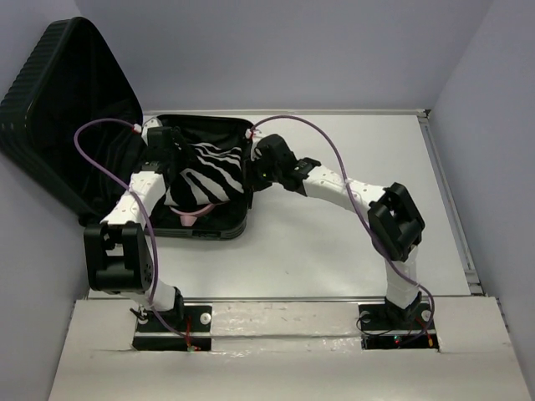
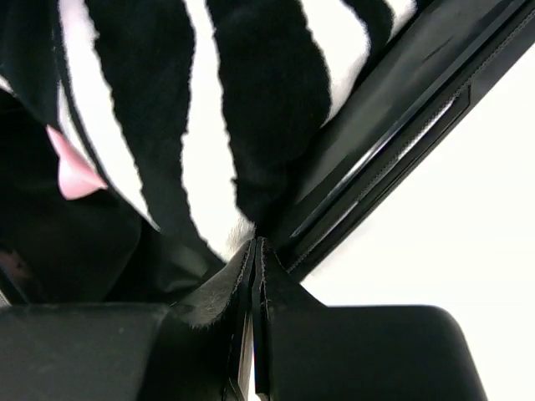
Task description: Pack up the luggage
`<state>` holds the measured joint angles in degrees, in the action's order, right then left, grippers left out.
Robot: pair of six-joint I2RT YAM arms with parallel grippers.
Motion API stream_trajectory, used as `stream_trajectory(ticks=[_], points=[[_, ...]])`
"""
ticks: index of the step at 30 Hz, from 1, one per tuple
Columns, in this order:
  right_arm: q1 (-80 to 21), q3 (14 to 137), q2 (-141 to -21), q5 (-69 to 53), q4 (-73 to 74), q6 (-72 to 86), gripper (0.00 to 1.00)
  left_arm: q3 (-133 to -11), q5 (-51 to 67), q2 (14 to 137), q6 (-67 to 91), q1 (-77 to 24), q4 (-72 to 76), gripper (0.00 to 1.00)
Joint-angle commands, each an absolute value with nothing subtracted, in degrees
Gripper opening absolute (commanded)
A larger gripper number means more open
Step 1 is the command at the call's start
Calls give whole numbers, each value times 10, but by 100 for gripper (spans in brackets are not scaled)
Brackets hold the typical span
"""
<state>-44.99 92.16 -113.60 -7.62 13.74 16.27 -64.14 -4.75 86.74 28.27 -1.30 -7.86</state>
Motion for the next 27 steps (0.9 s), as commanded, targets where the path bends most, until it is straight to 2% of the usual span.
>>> stream_trajectory(ticks=[1,4,11,14,17,19,21,23,27], points=[[-451,889,-1056,-67,101,166,7,-608,-109,850,306,19,-28,89],[-451,858,-993,-68,90,174,7,-607,-99,821,305,23,-31,94],[-451,703,-827,-67,48,191,10,-620,-260,582,248,-17,-113,92],[-451,659,-772,-69,38,191,12,-618,-321,527,239,-16,-170,92],[-451,617,-745,-45,33,172,22,-610,-414,470,233,-12,-210,92],[-451,604,-729,-36,33,163,37,-587,-470,440,217,3,-197,92],[-451,603,-722,-74,31,163,52,-583,-488,446,203,39,-192,88],[-451,603,-722,-108,28,163,57,-592,-495,470,186,95,-174,86],[-451,602,-731,-130,25,159,59,-625,-495,557,164,170,-162,83]])
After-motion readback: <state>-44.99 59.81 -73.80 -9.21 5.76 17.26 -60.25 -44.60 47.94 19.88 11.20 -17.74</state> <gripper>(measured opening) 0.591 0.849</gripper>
